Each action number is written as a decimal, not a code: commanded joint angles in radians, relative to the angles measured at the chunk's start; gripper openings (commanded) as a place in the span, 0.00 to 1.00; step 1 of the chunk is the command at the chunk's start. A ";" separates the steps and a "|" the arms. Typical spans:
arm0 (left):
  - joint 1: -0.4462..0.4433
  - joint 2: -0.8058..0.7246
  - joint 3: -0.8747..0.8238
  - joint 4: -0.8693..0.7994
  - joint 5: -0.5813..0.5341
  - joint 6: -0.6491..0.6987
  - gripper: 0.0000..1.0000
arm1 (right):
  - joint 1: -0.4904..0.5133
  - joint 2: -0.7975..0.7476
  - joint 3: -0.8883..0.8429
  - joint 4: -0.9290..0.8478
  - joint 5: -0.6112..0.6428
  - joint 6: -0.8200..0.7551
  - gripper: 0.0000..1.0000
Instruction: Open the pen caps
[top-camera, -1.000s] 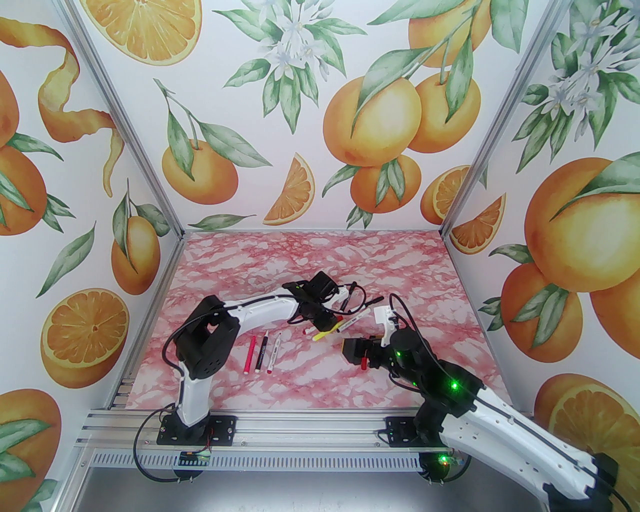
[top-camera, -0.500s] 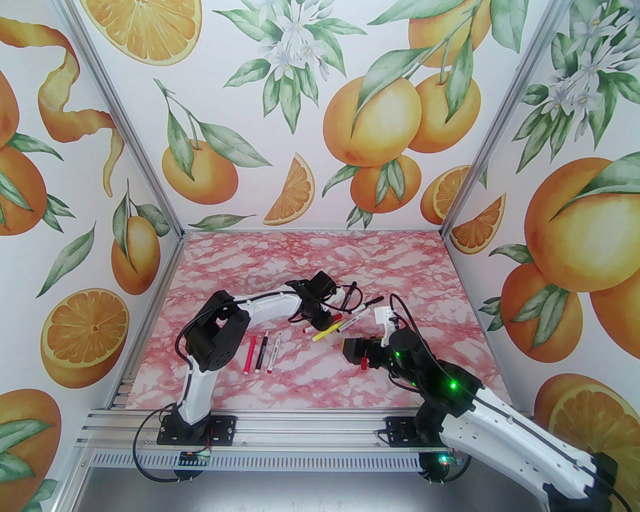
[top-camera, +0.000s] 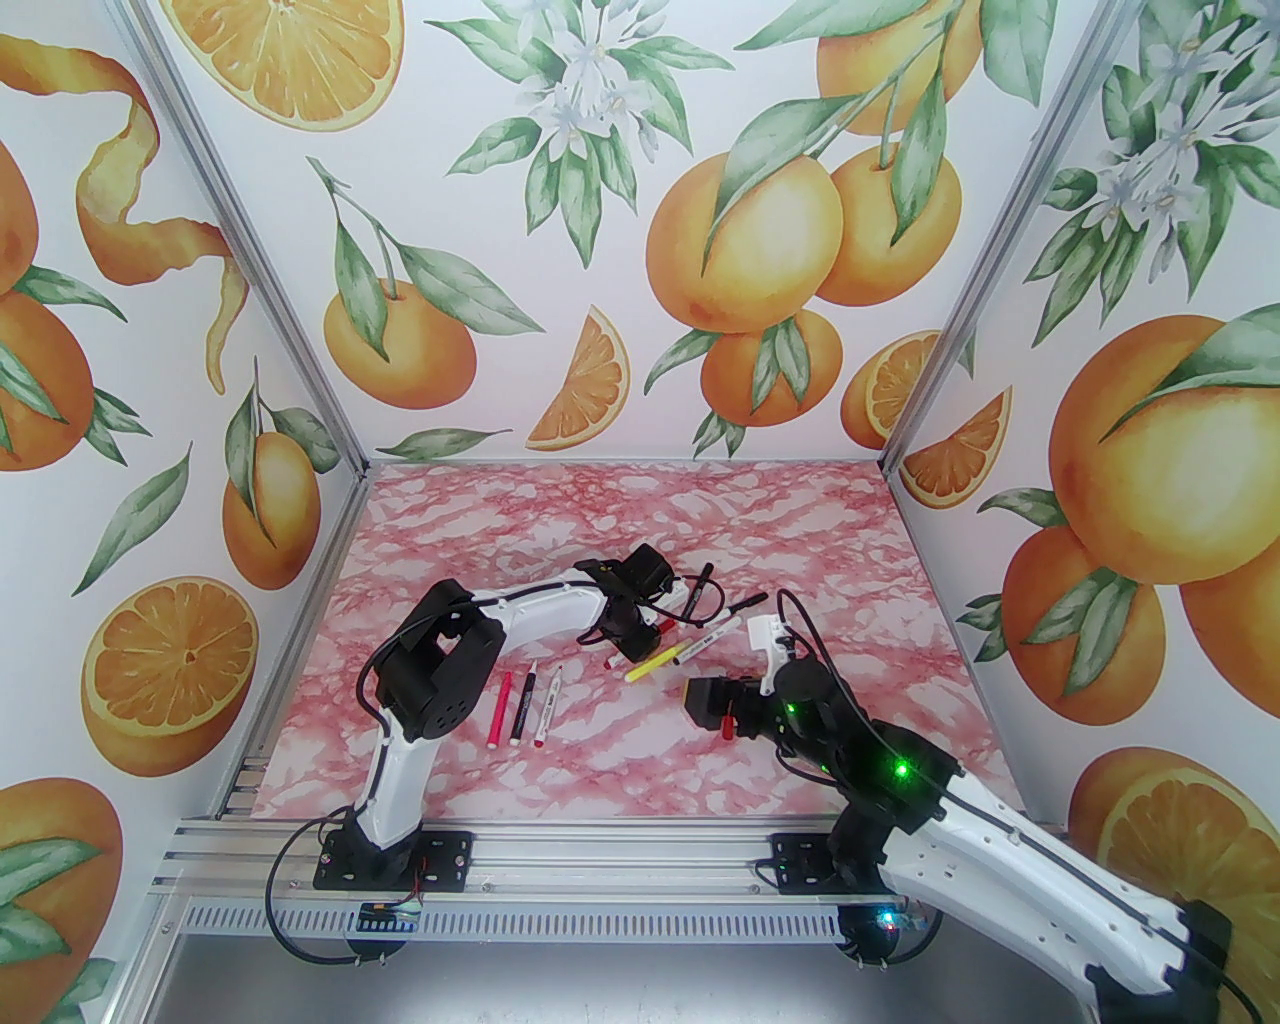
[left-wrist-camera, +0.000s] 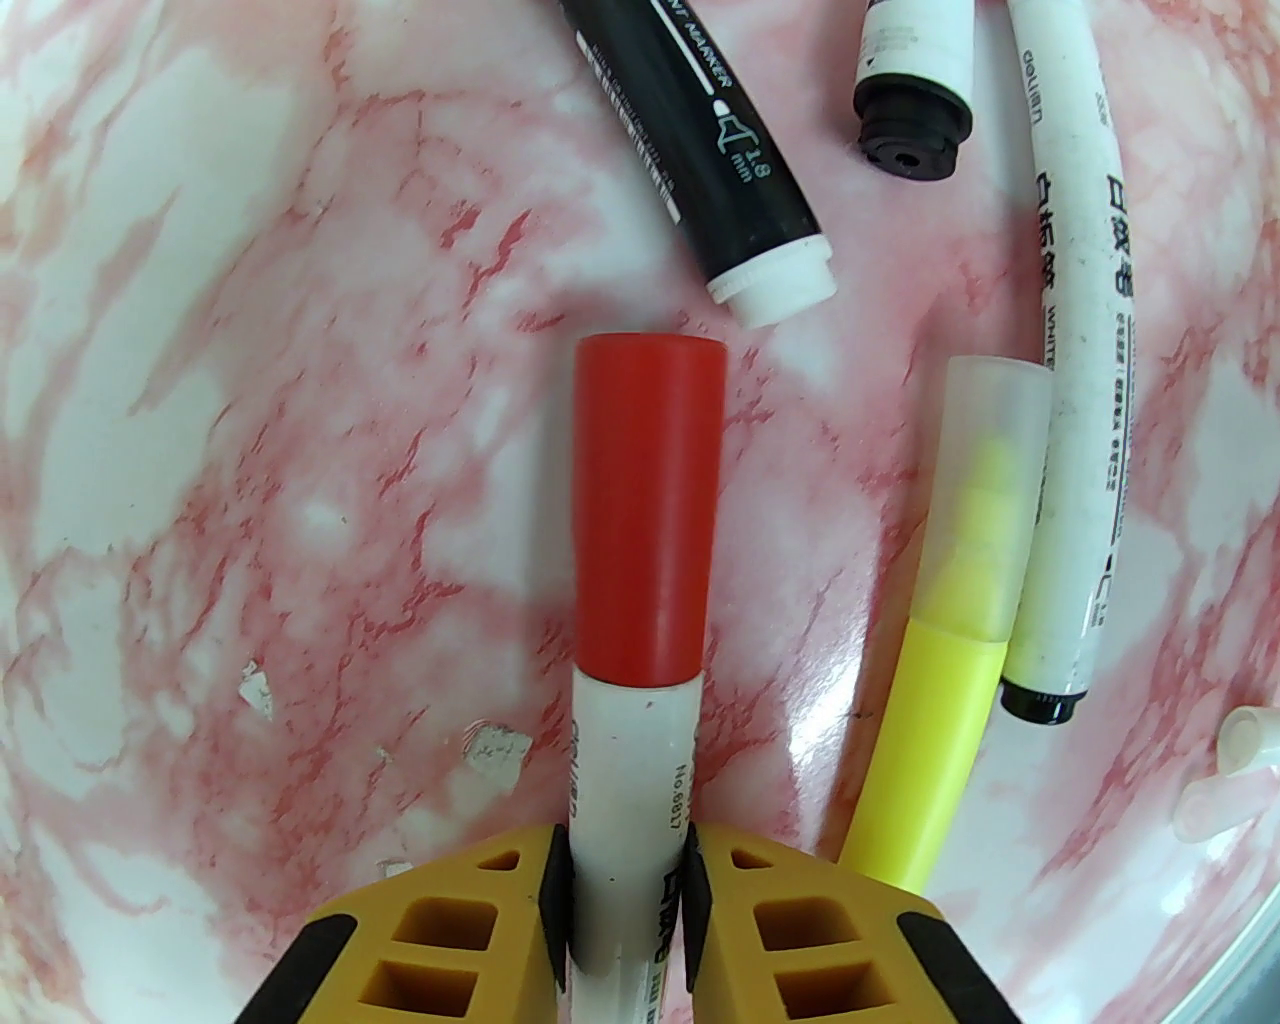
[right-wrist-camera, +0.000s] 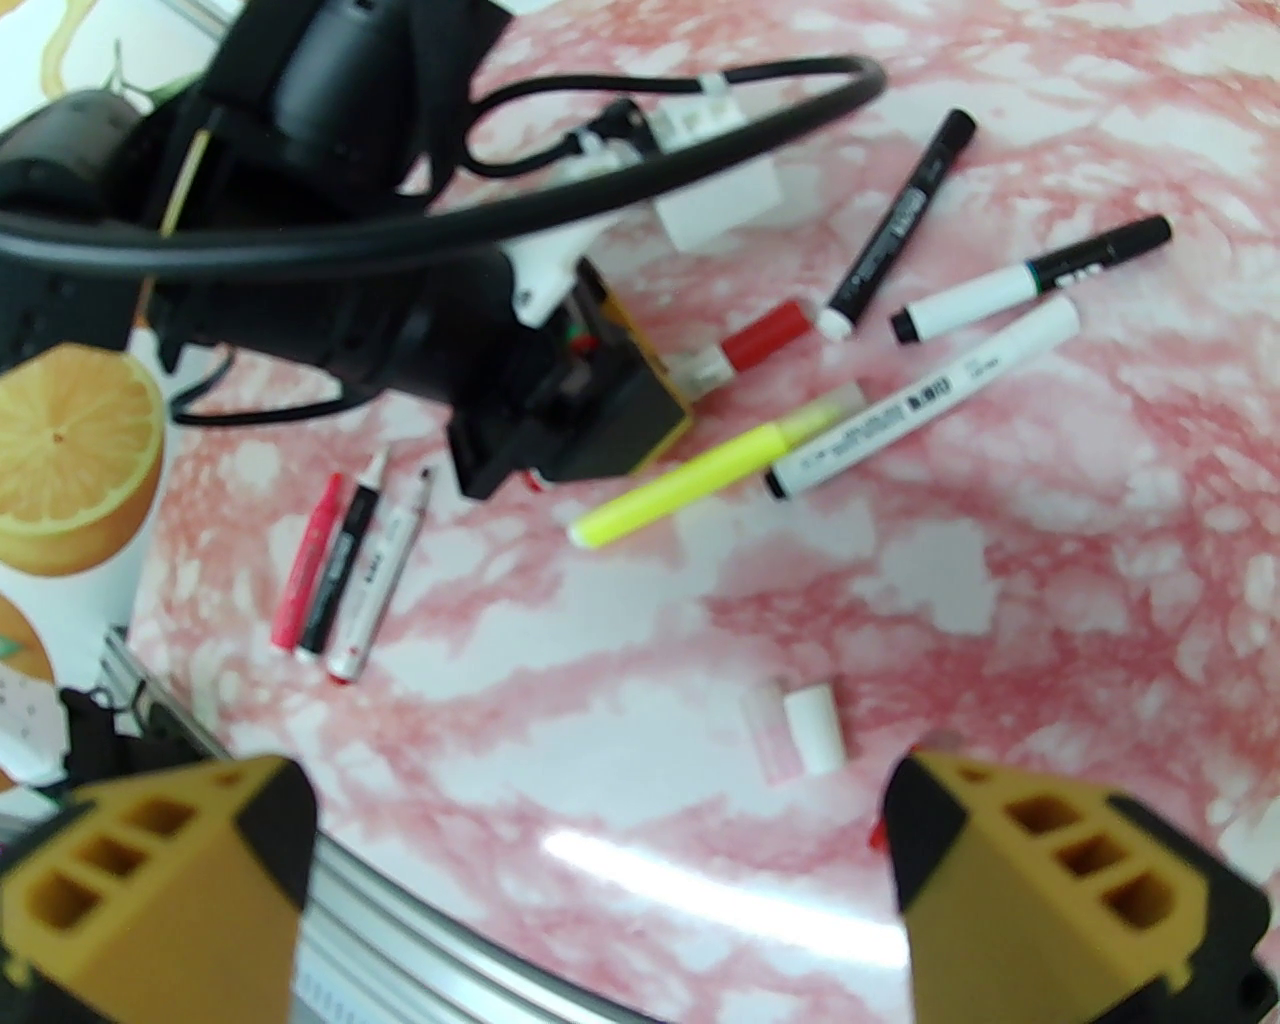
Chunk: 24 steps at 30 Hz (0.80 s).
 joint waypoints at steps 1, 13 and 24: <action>0.005 -0.001 0.016 -0.064 -0.034 0.011 0.22 | 0.006 0.003 -0.019 0.029 0.019 0.016 0.99; 0.029 -0.222 -0.036 -0.075 -0.021 -0.033 0.15 | 0.009 0.001 0.001 0.011 0.010 0.088 0.97; 0.055 -0.572 -0.314 0.151 0.362 -0.222 0.15 | 0.006 -0.121 0.089 -0.034 0.105 0.293 0.79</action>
